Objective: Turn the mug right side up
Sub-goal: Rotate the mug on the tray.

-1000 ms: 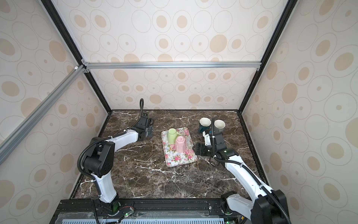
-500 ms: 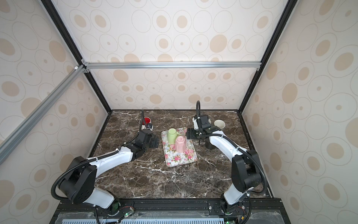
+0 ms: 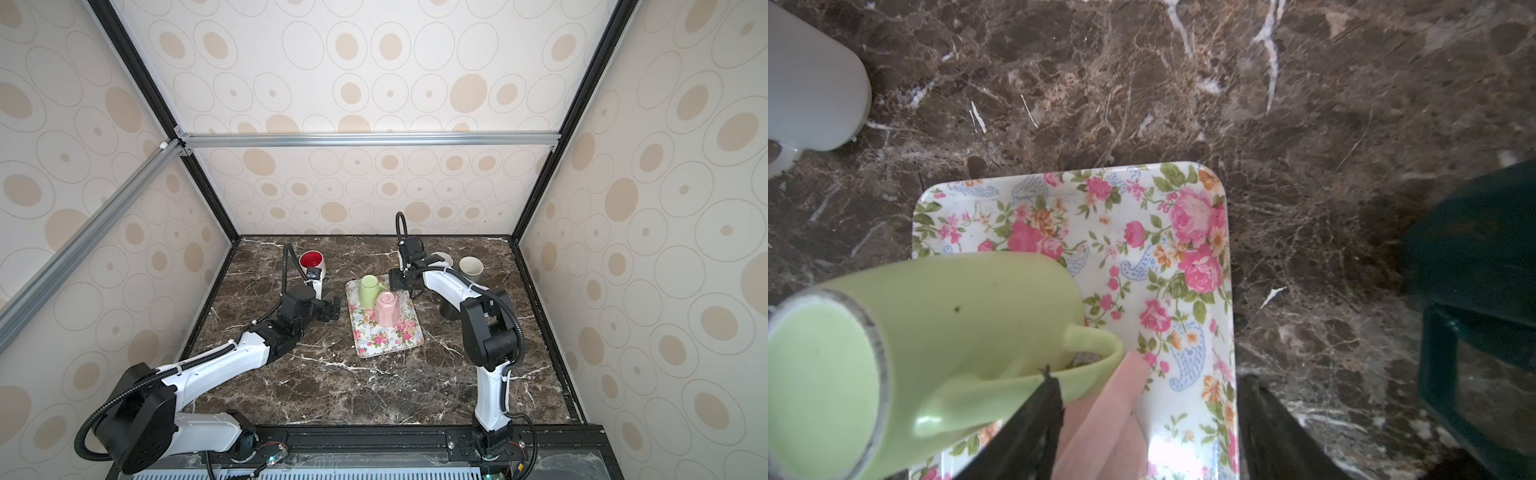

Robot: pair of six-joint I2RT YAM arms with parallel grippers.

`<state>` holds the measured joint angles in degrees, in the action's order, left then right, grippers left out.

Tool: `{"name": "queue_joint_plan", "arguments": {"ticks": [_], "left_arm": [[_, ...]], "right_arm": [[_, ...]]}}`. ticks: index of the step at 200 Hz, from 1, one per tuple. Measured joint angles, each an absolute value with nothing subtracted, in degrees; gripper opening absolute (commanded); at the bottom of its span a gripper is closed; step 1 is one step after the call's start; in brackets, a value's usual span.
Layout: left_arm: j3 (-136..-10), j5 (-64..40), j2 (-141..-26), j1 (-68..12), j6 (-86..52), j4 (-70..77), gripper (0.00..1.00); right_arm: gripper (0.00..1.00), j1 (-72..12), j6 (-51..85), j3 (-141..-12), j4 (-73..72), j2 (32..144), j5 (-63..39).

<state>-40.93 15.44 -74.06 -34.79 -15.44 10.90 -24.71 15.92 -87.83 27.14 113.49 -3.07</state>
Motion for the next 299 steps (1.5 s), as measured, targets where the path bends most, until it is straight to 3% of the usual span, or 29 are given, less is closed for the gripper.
{"name": "queue_joint_plan", "arguments": {"ticks": [66, 299], "left_arm": [[-39.40, 14.96, -71.24, -34.79, -15.88, 11.70, 0.98], [-43.59, 10.33, -70.48, -35.62, -17.69, 6.15, 0.98]], "right_arm": [[0.63, -27.44, 15.05, -86.98, 29.23, 113.10, -0.01], [0.52, -29.71, 17.78, -59.64, 27.29, 92.36, 2.57]]}}
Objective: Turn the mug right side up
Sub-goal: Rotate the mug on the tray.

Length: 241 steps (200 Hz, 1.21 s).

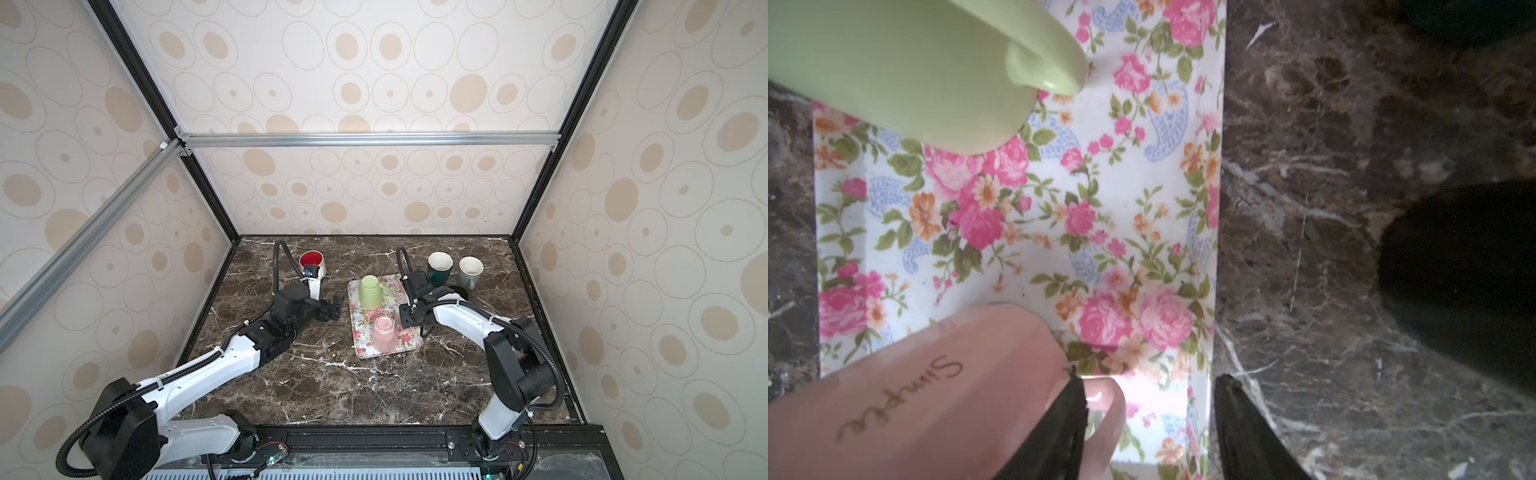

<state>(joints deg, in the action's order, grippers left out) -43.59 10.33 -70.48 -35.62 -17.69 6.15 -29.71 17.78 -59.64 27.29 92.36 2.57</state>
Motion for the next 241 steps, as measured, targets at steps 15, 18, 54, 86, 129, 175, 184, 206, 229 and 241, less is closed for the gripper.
{"name": "queue_joint_plan", "arguments": {"ticks": [15, 18, 54, 86, 129, 175, 184, 206, 229, 241], "left_arm": [[-43.86, 10.22, -70.54, -35.77, -17.80, 5.72, 0.98], [-43.92, 10.17, -70.57, -35.79, -17.82, 5.61, 0.98], [-44.80, 9.47, -71.29, -35.97, -18.15, 5.41, 0.98], [-45.25, 9.02, -72.36, -36.07, -18.26, 5.52, 0.98], [-45.25, 8.36, -72.82, -36.14, -18.31, 5.56, 0.98], [-45.25, 8.23, -72.55, -36.27, -18.68, 5.65, 0.98], [-45.21, 8.27, -72.16, -36.34, -18.70, 5.65, 0.98], [-44.64, 8.69, -70.57, -36.40, -18.72, 5.98, 0.98], [-43.92, 9.30, -69.32, -36.40, -18.72, 6.31, 0.98], [-43.70, 9.41, -69.08, -36.40, -18.72, 6.33, 0.98]], "right_arm": [[0.52, -30.09, 18.46, -58.00, 27.38, 90.54, 2.59], [0.52, -30.15, 18.65, -57.65, 27.42, 90.11, 2.59], [0.52, -31.66, 20.16, -54.30, 27.27, 85.67, 2.39], [0.53, -33.85, 20.75, -51.48, 26.59, 82.41, 1.69], [0.57, -36.58, 19.73, -50.30, 23.90, 81.41, -1.19], [0.69, -36.88, 13.67, -49.69, 22.33, 81.06, -4.69], [0.69, -36.91, 12.38, -49.69, 22.15, 80.99, -4.73], [0.70, -36.91, 9.43, -49.89, 21.82, 80.99, -4.97], [0.71, -36.91, 6.92, -50.19, 20.88, 81.36, -7.03], [0.71, -36.91, 6.11, -50.43, 20.18, 81.95, -8.45]]}}
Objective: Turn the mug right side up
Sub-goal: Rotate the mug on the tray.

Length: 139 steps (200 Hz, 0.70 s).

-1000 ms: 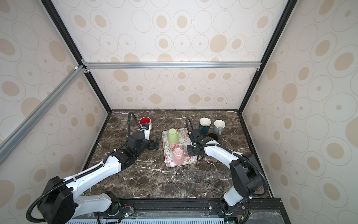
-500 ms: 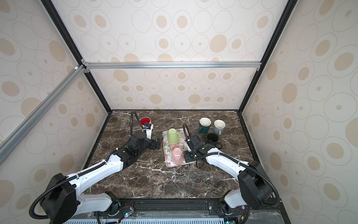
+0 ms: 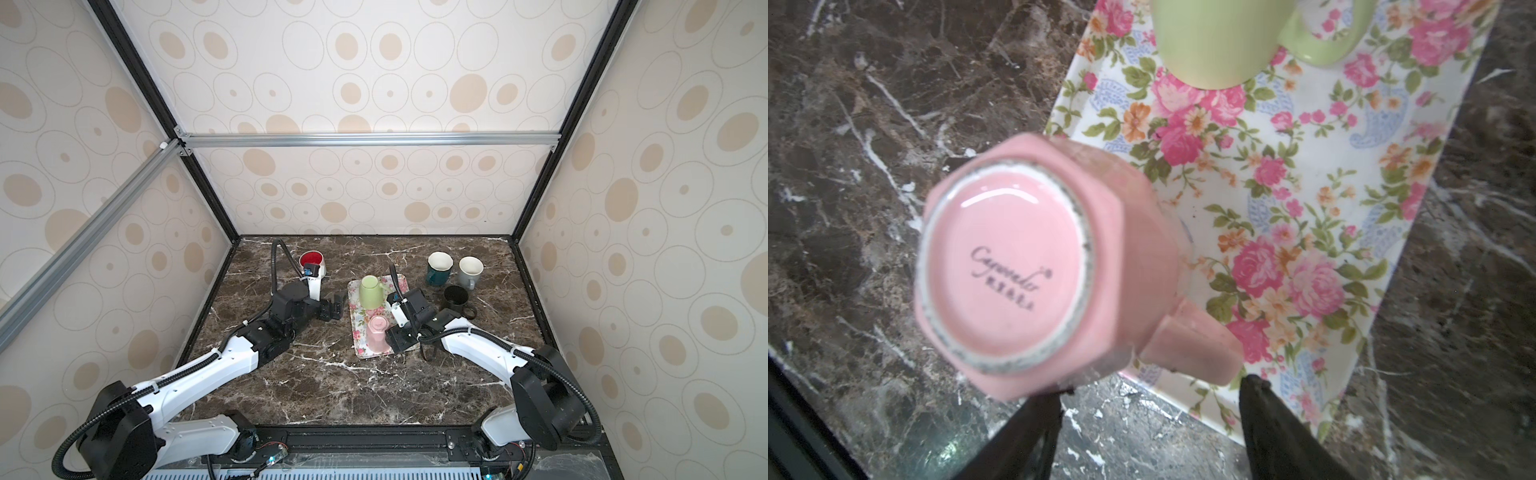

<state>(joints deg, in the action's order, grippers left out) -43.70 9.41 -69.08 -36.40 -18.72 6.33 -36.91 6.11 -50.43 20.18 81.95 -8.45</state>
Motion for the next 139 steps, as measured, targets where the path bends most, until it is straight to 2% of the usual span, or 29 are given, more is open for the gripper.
{"name": "queue_joint_plan", "arguments": {"ticks": [139], "left_arm": [[-43.20, 11.62, -67.26, -36.40, -18.68, 4.97, 0.98]], "right_arm": [[0.60, -37.93, 7.40, -52.34, 14.68, 84.97, -16.67]]}}
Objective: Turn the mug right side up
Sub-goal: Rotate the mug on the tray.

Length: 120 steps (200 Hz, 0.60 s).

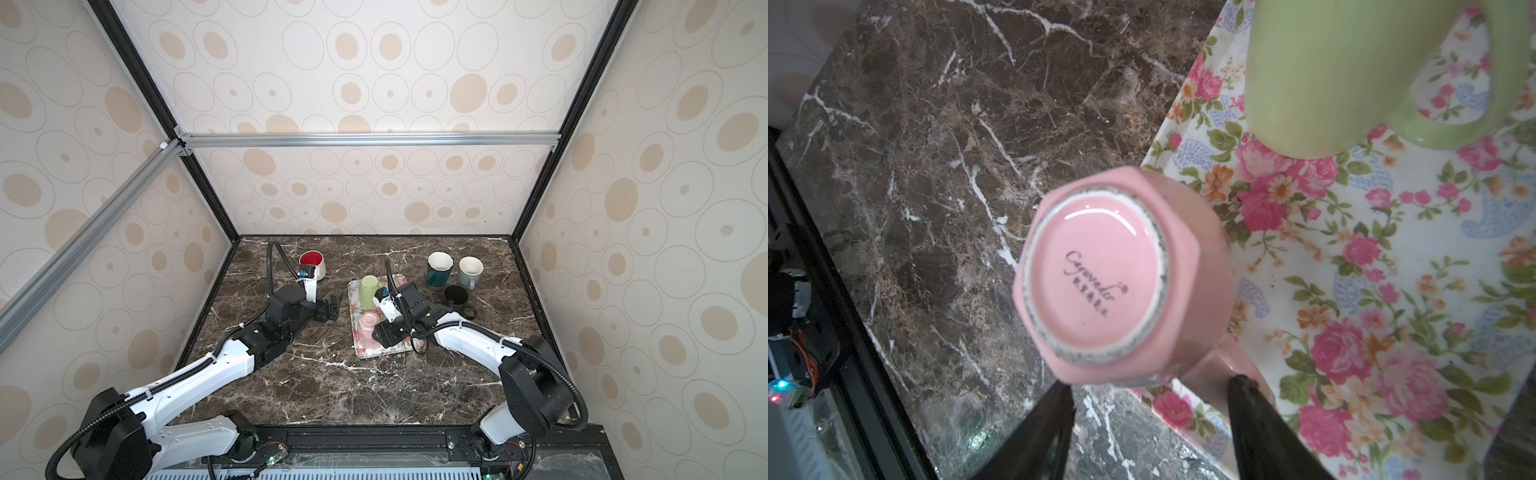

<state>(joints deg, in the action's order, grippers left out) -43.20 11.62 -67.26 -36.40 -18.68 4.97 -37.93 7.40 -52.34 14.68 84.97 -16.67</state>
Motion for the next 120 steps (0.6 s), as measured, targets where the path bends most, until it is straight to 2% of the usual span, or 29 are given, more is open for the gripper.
{"name": "queue_joint_plan", "arguments": {"ticks": [53, 103, 120], "left_arm": [[-43.20, 11.55, -67.26, -36.40, -18.76, 4.80, 0.98], [-43.20, 10.85, -67.16, -36.40, -19.66, 4.54, 0.98], [-43.07, 10.81, -66.65, -36.40, -19.84, 4.58, 0.98]], "right_arm": [[0.52, -39.40, 8.91, -49.98, 14.55, 81.38, -16.64], [0.54, -40.18, 7.88, -49.21, 16.25, 81.21, -12.73], [0.57, -40.18, 6.70, -49.21, 16.84, 81.21, -10.92]]}}
